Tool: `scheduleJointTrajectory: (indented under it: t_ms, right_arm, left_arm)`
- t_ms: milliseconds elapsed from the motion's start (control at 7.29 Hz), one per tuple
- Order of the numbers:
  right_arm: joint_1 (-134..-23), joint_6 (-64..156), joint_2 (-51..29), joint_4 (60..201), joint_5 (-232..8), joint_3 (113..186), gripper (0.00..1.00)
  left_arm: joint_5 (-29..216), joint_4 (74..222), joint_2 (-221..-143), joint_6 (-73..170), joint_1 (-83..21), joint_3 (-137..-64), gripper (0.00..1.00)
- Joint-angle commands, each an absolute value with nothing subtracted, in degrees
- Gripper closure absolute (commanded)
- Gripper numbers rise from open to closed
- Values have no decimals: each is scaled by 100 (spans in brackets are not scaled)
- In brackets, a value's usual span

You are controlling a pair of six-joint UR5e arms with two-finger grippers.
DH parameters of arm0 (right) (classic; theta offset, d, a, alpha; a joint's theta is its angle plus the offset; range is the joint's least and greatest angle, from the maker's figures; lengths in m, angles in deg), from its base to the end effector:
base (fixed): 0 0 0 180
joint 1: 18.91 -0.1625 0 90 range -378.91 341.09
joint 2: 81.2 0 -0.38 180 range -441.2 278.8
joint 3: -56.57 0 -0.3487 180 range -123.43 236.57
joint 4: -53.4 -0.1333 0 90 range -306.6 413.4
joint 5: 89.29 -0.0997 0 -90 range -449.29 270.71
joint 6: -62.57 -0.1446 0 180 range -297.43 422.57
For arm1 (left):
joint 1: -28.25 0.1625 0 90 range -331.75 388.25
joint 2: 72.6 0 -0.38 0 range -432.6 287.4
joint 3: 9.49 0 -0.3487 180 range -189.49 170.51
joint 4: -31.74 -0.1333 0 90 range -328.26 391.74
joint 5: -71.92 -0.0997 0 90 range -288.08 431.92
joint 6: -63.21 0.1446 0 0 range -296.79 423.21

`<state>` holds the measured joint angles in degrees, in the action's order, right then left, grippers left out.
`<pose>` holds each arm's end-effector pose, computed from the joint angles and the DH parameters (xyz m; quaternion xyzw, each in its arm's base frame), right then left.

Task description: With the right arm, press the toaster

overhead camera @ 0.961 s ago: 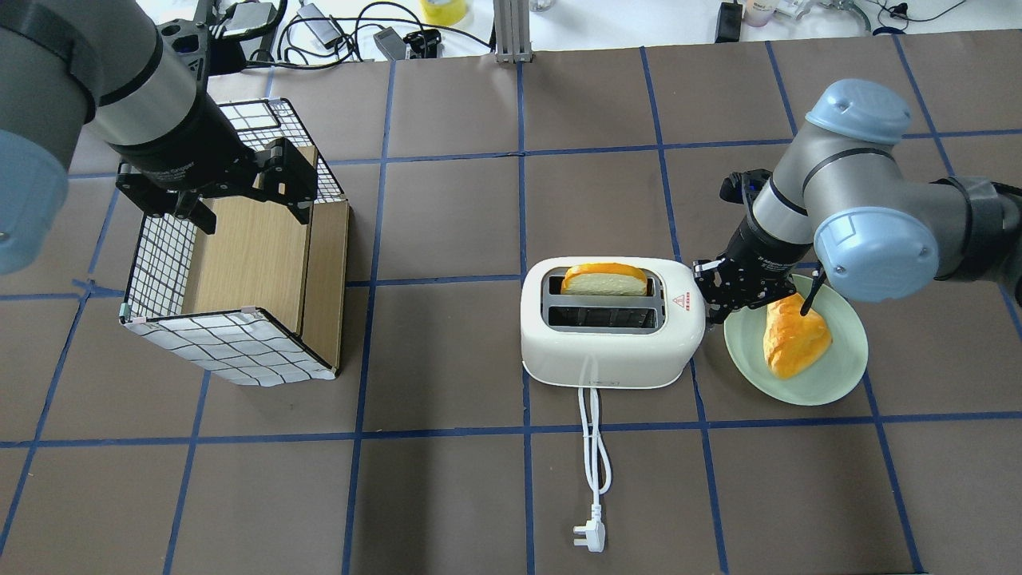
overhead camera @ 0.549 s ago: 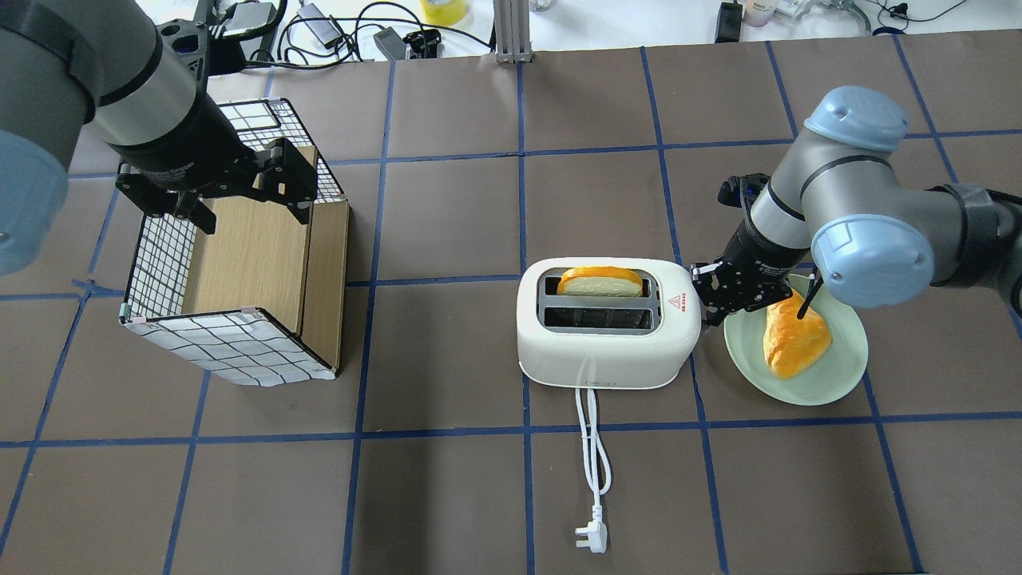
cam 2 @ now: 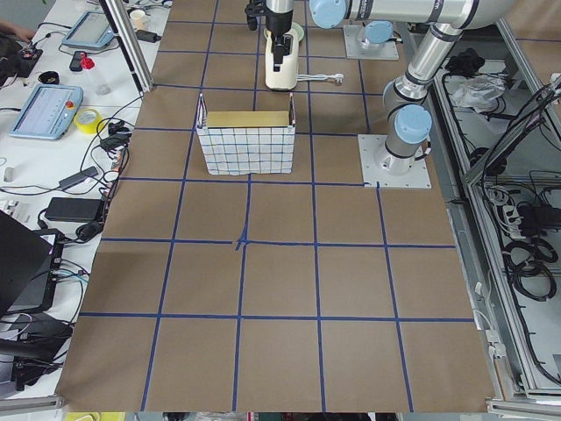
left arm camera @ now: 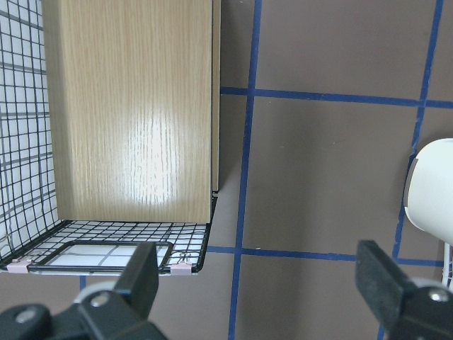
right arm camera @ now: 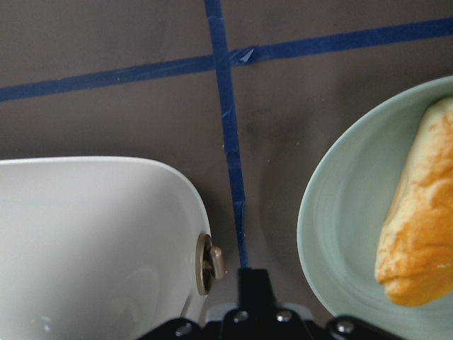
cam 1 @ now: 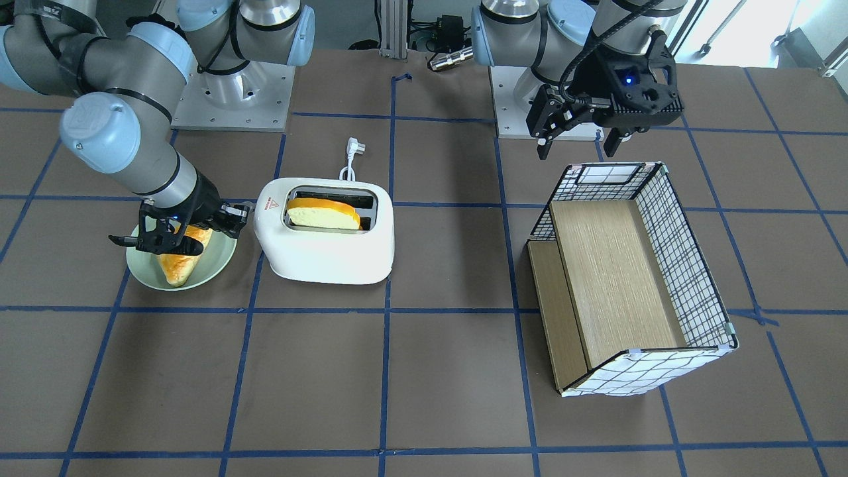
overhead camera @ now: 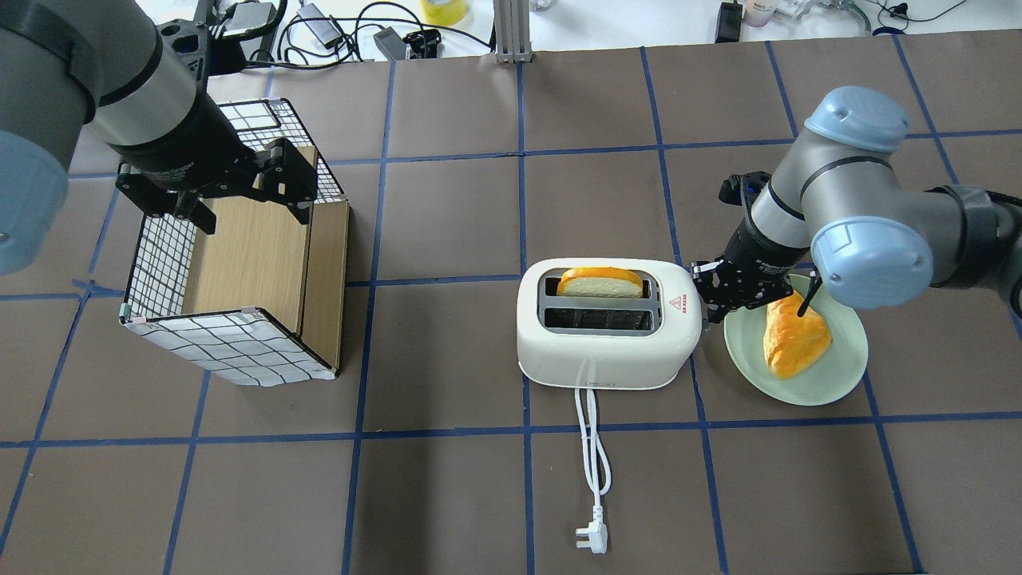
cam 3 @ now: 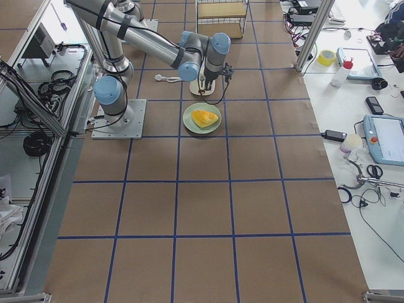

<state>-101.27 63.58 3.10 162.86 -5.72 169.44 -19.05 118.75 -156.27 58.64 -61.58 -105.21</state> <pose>0.0924 -0.4358 0.2162 0.0620 0.9933 0.0748 0.0617 -0.1296 -0.4158 0.4059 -0.0416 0.9986 -0.0317 0.0072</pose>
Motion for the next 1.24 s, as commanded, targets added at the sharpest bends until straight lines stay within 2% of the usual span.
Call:
scheduleJointTrajectory:
  t_ms: [0,275,412,549,686,824,1098]
  right_arm:
    - [-10153,6152,571,15253,-272,16068,100]
    - [-10231,5663,598,14046,-140,14742,100]
    - [-10354,5633,598,13920,-131,14370,93]
    - [-10485,5633,598,13971,130,14201,66]
    - [-10617,5641,633,14067,159,14112,27]
    - [-10680,5659,633,14442,159,14112,0]
    - [-10706,5633,642,14761,324,14112,0]
  left_arm:
    - [-1905,11875,-15627,5863,-6158,-10521,0]
    - [-1905,11875,-15627,5863,-6158,-10521,0]
    - [-1905,11875,-15627,5863,-6158,-10521,0]
    - [-1905,11875,-15627,5863,-6158,-10521,0]
    - [-1905,11875,-15627,5863,-6158,-10521,0]
    - [-1905,11875,-15627,5863,-6158,-10521,0]
    - [-1905,11875,-15627,5863,-6158,-10521,0]
